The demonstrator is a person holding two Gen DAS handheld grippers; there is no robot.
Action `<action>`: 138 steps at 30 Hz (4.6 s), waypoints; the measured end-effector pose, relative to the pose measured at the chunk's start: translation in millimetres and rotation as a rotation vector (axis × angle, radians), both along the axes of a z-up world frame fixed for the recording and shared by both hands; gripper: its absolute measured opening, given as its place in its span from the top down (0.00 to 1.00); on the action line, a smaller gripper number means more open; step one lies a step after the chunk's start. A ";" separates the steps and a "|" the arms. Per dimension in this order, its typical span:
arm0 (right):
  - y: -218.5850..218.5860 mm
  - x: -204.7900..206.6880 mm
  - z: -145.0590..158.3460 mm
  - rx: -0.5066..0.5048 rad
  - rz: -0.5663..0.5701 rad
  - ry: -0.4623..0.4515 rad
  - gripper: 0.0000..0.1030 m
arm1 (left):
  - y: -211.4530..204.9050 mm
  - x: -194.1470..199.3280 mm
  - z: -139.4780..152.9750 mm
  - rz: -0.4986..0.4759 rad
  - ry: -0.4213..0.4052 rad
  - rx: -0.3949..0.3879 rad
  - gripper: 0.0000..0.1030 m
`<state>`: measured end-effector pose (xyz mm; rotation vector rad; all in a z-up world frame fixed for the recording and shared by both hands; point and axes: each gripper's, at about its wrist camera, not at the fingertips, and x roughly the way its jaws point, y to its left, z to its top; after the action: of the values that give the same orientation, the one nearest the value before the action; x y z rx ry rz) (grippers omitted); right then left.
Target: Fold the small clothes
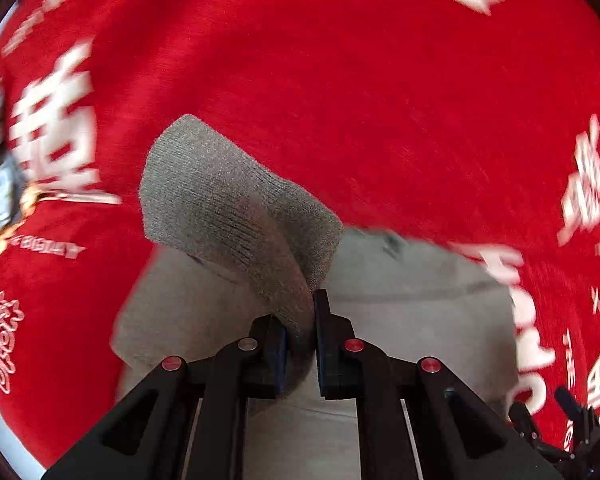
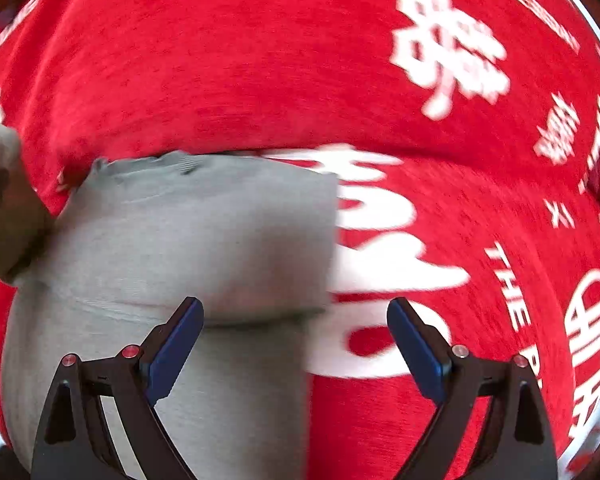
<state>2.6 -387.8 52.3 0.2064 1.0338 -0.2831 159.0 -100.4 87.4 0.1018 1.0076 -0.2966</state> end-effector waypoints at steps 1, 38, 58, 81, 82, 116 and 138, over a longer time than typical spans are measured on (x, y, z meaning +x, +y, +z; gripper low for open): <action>-6.2 -5.1 -1.2 0.007 -0.011 -0.003 0.08 | -19.4 -5.5 -9.1 -0.022 0.015 0.018 0.88; 18.1 92.5 -33.7 0.084 0.118 0.096 0.10 | 76.6 4.3 -80.5 0.093 0.124 0.069 0.37; 2.1 55.2 -40.9 0.480 -0.021 0.122 0.32 | 54.3 -14.7 -86.7 -0.047 0.097 0.066 0.33; -13.4 64.4 -43.4 0.339 0.041 0.048 0.62 | 44.4 -9.7 -85.2 -0.043 0.074 0.084 0.19; -16.7 60.6 -34.2 0.309 0.019 0.018 0.54 | 44.6 -9.1 -84.4 -0.044 0.070 0.088 0.19; 116.2 -138.3 -50.6 -0.063 0.477 0.168 0.17 | 167.8 -145.5 -101.7 -0.094 0.202 0.078 0.00; 168.3 -209.9 -55.7 -0.270 0.979 0.129 0.11 | 204.9 -194.6 -118.7 -0.366 0.177 0.163 0.00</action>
<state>-207.3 -219.4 -3.4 -0.5671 1.0975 0.4595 -35.6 104.5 -31.3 0.4164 1.1876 -0.5640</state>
